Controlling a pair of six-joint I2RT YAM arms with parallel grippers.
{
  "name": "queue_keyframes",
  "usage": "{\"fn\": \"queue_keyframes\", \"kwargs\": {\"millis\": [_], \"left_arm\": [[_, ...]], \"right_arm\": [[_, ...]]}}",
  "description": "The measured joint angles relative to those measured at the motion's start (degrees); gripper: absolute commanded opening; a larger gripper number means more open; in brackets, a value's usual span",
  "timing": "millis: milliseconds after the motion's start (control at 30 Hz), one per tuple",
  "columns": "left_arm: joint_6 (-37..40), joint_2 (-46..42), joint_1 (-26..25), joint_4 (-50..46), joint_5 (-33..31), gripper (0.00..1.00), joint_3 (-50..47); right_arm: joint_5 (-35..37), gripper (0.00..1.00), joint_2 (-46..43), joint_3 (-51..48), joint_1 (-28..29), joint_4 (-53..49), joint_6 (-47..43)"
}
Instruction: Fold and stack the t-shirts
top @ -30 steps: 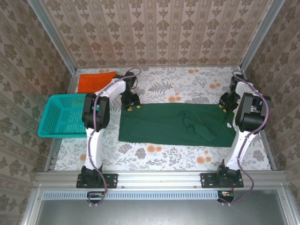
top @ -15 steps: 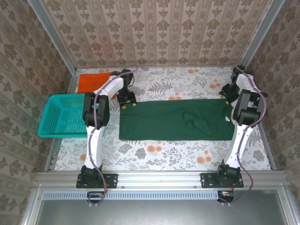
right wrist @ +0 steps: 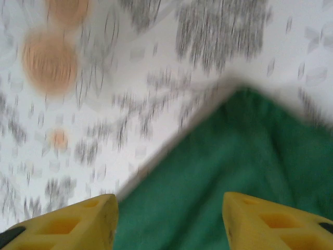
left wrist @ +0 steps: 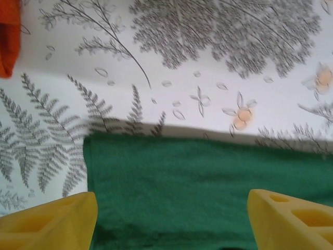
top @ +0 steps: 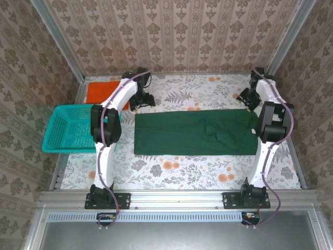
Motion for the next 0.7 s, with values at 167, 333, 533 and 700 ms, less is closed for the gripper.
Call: {"fn": "queue_keyframes", "kwargs": {"millis": [167,333,533,700], "left_arm": [[2.51,-6.45,-4.04,1.07,0.07,0.75,-8.20],[7.19,-9.79,-8.63,2.86,1.16,0.74,-15.72],[10.99,-13.94,-12.22,3.21,2.25,0.74,-24.52],[12.31,-18.18,-11.85,2.91,1.36,0.74,-28.06]], "right_arm": [[-0.15,0.51,-8.09,-10.23,3.48,1.68,1.36],[-0.68,0.50,-7.15,-14.67,5.05,2.03,2.23],[0.17,0.50,-1.07,-11.74,7.39,0.74,3.37],[0.26,0.50,4.20,-2.78,10.29,-1.40,4.72]]}}
